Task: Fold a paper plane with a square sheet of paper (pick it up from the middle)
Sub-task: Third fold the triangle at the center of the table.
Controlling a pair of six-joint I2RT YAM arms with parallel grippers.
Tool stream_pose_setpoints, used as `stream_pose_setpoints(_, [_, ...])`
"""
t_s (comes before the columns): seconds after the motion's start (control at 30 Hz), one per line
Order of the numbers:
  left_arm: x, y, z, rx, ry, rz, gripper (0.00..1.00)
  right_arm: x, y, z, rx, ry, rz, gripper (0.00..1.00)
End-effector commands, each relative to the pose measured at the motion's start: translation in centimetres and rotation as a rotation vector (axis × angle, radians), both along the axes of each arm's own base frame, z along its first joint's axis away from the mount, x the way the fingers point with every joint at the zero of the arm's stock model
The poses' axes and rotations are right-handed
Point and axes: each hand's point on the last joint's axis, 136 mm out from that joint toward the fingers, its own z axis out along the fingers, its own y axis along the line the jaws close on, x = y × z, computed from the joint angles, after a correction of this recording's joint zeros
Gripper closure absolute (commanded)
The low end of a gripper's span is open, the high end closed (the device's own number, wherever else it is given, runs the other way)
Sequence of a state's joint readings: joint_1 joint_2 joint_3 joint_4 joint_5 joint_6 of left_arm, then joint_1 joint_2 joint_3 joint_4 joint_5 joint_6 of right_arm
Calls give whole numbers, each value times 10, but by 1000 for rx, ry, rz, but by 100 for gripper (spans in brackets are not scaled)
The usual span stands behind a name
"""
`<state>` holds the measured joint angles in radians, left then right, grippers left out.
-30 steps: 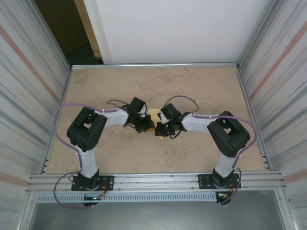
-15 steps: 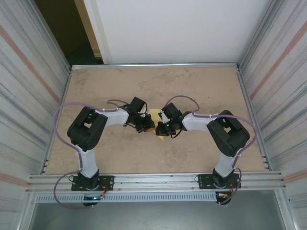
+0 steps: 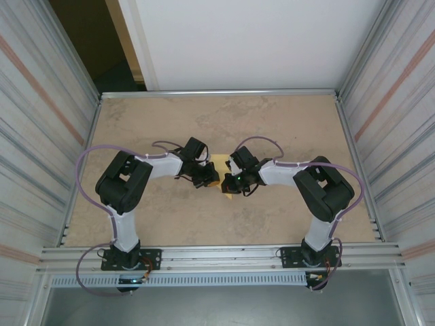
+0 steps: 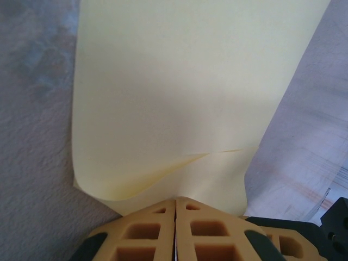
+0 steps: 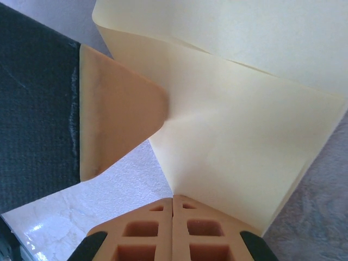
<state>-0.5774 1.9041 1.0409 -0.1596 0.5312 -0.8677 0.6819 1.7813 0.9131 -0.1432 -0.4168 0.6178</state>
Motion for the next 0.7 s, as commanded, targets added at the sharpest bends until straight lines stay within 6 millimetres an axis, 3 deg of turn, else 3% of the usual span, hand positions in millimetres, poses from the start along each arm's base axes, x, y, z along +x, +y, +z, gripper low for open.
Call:
stream_pose_setpoints(0.0, [-17, 26, -41, 148, 91, 15, 90, -10, -12, -12, -45, 36, 10, 94])
stream_pose_setpoints(0.3, [-18, 27, -43, 152, 97, 13, 90, -21, -18, -20, -55, 69, 18, 94])
stream_pose_setpoints(0.67, [-17, 29, -43, 153, 98, 17, 90, -50, -28, -8, -28, 117, 57, 93])
